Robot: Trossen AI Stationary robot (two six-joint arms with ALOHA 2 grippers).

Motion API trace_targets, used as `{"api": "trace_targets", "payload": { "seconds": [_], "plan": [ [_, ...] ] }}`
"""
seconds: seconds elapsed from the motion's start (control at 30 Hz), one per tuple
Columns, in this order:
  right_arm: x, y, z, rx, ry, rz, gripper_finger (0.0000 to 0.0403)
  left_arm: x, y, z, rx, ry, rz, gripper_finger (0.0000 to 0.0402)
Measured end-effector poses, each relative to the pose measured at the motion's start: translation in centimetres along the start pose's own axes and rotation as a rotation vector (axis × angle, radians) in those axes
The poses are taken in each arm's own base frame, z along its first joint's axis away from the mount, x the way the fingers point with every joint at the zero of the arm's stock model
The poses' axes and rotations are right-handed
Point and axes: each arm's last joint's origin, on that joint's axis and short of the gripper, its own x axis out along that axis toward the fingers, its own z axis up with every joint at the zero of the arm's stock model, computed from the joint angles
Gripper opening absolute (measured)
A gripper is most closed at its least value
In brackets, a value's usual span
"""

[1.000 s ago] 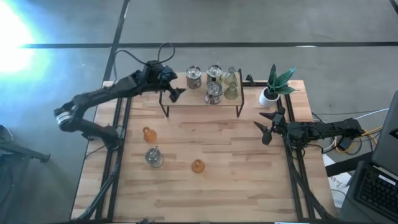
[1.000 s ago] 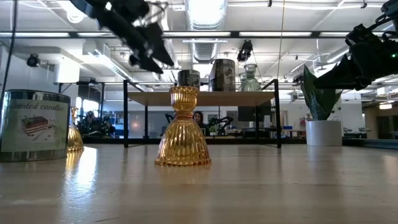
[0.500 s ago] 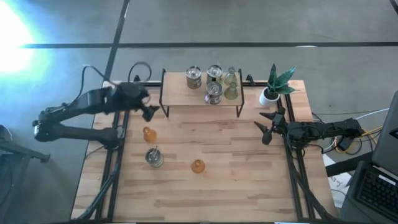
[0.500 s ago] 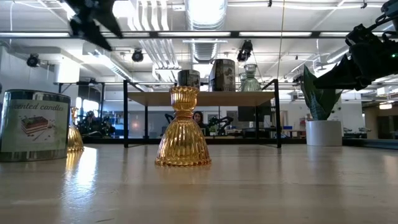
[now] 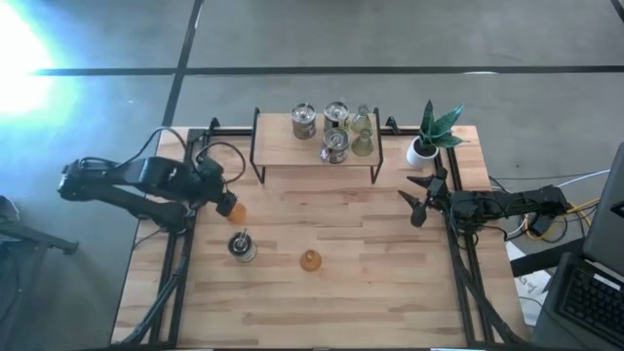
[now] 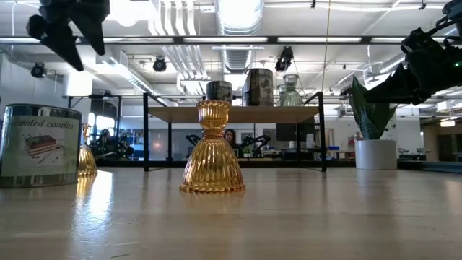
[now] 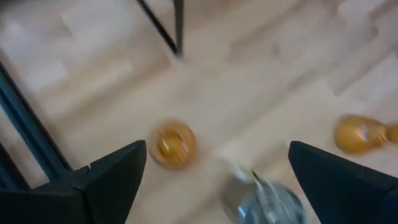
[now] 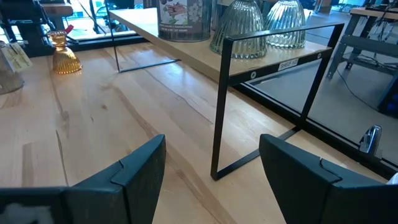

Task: Pick & Place candle stick holders
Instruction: Put the green scented candle on the shelf

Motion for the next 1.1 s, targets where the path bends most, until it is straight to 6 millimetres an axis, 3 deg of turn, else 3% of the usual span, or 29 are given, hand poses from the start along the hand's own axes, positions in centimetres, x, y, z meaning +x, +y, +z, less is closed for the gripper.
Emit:
{"api": "trace_targets", "payload": {
  "seconds": [0.27,0.5,0.77,1.1],
  "plan": [
    [0.0,0.0,0.0,0.000,0.000,0.000,0.0251,1.9,-2.2,-0.8,-0.047,0.327,-0.038,0.0397],
    [0.0,0.0,0.0,0.000,0.000,0.000,0.0251,2.0,-3.8,-3.1,-0.008,0.437,-0.007,0.0397],
    [0.0,0.0,0.0,0.000,0.000,0.000,0.0251,0.3,-4.8,-8.6,0.021,0.364,0.040,0.0397],
    [0.0,0.0,0.0,0.000,0.000,0.000,0.0251,3.1,-5.6,-16.1,0.197,0.165,-0.004,0.0397]
  ]
}}
